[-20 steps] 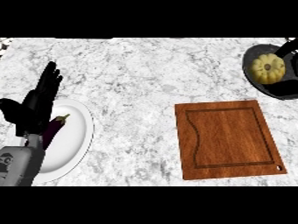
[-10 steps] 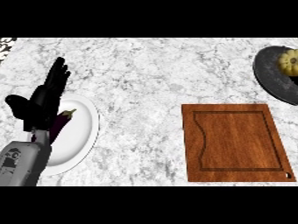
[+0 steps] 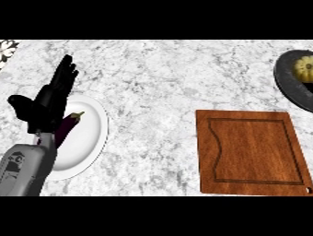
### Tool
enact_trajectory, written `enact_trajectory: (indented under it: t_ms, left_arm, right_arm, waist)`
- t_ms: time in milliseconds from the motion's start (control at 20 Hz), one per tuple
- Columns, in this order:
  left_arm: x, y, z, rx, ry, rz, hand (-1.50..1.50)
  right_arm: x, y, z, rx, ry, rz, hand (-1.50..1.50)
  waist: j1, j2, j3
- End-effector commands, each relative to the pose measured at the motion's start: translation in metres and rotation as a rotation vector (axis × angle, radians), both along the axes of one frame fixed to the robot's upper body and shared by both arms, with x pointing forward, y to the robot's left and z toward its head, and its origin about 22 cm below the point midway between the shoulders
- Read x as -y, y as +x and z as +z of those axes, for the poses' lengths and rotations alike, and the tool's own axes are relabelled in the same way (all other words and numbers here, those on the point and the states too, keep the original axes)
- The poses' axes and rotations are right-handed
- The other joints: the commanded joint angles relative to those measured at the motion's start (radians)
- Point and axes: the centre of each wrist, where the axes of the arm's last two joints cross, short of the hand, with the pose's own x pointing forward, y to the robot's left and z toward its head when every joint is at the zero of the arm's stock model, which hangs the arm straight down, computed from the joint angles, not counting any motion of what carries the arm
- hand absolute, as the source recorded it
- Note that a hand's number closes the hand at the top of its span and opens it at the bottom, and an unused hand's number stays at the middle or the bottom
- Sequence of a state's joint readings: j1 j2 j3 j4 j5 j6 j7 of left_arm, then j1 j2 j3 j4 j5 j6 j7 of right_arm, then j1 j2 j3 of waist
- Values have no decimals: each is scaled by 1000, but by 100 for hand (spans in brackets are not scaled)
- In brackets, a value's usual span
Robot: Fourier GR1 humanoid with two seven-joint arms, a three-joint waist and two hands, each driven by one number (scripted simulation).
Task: Pick the squash from the cutting board and place it in the pan
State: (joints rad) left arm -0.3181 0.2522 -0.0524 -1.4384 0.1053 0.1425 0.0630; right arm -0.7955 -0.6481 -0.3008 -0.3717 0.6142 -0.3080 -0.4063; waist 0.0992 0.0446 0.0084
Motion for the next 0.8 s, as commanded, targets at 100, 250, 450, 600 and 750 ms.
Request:
enact_trajectory:
  t_ms: [100,250,450,600,750]
  left_arm:
    - [1,2,4,-3,-2,-19,0]
    - [7,2,-2,2,-1,3,0]
    - [5,0,-1,0,-13,-5,0]
    - [5,-6,-7,7,10,1,0]
    - [-12,-9,-9,-17,-17,10,0]
  right_arm:
    - [-2,-3,-24,-237,240,79,-150]
    - [9,-9,-22,-236,280,148,-150]
    - [9,-12,-28,-142,291,158,-150]
    - [14,-15,-25,-20,348,161,-150]
    - [31,-22,-15,103,460,160,-150]
  waist:
    - [17,4,1]
    - [2,5,2]
    - [-2,1,3]
    - [-6,-1,4]
    - [-24,-10,1]
